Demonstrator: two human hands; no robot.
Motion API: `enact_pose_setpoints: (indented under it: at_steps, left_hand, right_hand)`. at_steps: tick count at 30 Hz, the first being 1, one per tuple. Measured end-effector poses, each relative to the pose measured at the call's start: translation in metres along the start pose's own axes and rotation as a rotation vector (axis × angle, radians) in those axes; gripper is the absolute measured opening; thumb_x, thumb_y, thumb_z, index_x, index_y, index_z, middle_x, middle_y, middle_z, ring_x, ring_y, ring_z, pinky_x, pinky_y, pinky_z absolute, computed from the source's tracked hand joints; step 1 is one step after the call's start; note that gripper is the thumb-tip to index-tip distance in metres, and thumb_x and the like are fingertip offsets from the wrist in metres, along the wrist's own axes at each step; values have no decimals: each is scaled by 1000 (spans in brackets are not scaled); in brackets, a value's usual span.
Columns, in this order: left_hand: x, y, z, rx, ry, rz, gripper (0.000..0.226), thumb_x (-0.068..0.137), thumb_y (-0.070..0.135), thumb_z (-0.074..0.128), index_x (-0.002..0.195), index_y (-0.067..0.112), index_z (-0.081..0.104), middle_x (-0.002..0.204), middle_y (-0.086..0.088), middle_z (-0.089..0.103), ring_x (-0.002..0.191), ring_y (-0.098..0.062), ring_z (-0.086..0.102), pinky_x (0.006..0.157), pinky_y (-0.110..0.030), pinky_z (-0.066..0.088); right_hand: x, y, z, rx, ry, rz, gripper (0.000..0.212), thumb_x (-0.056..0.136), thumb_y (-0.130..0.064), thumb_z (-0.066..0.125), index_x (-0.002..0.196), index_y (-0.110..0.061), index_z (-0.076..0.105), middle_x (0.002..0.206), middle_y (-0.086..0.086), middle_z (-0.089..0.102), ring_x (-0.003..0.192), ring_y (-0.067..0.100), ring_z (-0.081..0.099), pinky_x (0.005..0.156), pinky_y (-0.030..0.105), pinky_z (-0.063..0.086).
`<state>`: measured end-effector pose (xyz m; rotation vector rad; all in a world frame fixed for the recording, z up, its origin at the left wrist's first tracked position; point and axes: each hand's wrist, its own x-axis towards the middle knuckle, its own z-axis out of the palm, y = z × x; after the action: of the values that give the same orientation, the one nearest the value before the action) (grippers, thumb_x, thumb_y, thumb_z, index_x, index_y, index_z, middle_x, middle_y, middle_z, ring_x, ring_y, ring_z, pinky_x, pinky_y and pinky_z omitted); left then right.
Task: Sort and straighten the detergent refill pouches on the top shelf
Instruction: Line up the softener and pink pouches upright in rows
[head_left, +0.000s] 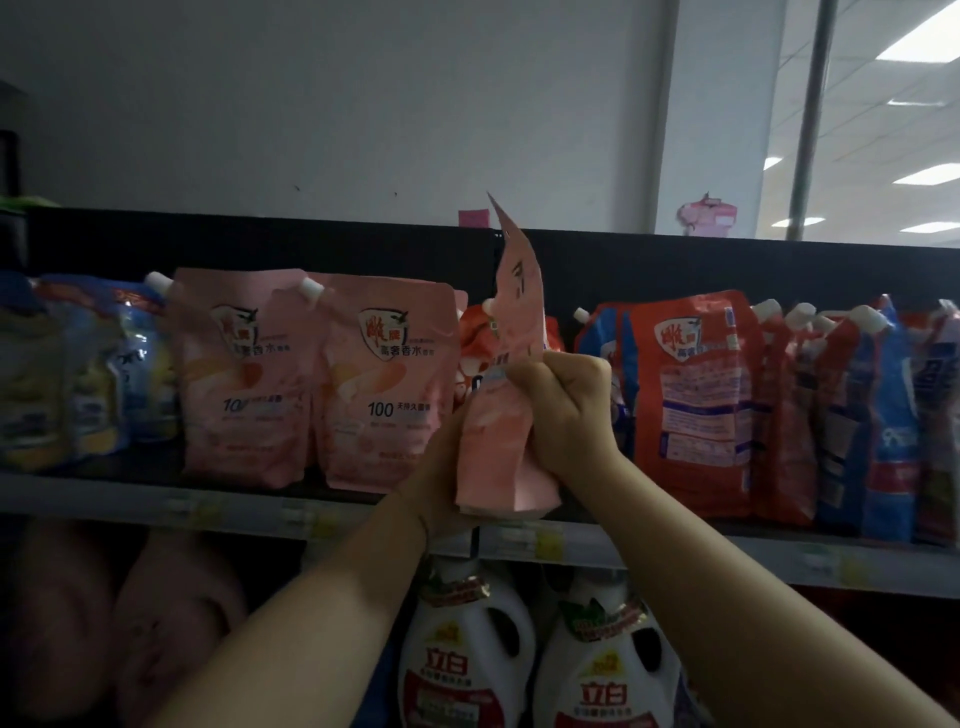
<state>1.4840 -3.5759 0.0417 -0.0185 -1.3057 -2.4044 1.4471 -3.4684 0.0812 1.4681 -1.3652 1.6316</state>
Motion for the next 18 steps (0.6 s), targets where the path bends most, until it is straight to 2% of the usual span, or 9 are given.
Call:
enact_pose_setpoints:
  at_steps: [2,5,6,8,10,12,14,16,18]
  left_hand:
    - [-4,3,-4,-55,-58,-19,41,101,38,33,98,9,62,73,-7,72,63,-16,70,55,-27,56]
    - [-15,13,-18,0,-110,-11,41,91,44,50,93,11,74,89,-11,74,79,-22,71,76,-36,53]
    - [-16,16,-25,39,-99,8,41,85,46,54,93,12,77,97,-11,73,86,-24,71,81,-39,52]
    - [-15,20,-37,115,-79,7,48,79,49,60,106,12,74,109,-14,71,99,-28,69,89,-42,51]
    - [-16,26,-44,241,-37,44,57,73,53,67,114,14,69,111,-13,70,103,-31,67,94,-47,50]
    - [-16,32,-49,344,10,115,62,67,56,76,112,15,69,107,-10,72,100,-30,68,95,-51,50]
    - [-17,37,-54,414,49,192,58,68,51,78,111,14,66,104,-6,73,96,-27,69,92,-50,52]
    - [-20,40,-57,435,77,258,50,71,45,78,108,13,65,101,-4,73,93,-24,70,89,-49,54]
    - [-24,43,-61,473,107,327,64,60,57,80,107,15,65,102,-1,72,94,-22,69,89,-48,54]
  right_hand:
    - [1,4,-2,16,-5,27,41,82,-18,55,43,-22,43,40,-12,44,37,6,38,37,23,29]
    - [-1,11,-6,-37,-26,55,44,83,-33,54,42,-23,45,40,-9,41,36,12,37,36,29,29]
    - [-3,13,-9,-70,-39,67,45,85,-38,52,43,-23,46,41,-6,42,35,16,39,35,31,31]
    - [-11,15,-13,-185,-55,44,46,89,-40,48,46,-24,44,42,-1,44,36,21,42,35,33,35]
    - [-20,16,-16,-300,-36,-35,45,92,-37,45,49,-26,43,44,-9,44,38,10,44,38,23,36]
    - [-29,19,-19,-396,-6,-58,47,94,-35,42,51,-19,47,47,-12,46,42,8,47,40,18,34]
    - [-39,24,-17,-490,11,-35,51,96,-36,39,54,-10,53,51,-6,51,48,13,50,40,25,36]
    - [-49,28,-12,-529,22,2,50,97,-40,36,59,-15,55,56,-9,53,51,11,52,42,23,36]
    - [-56,28,-5,-552,48,39,45,97,-43,34,63,-23,53,61,-12,54,51,6,52,46,20,37]
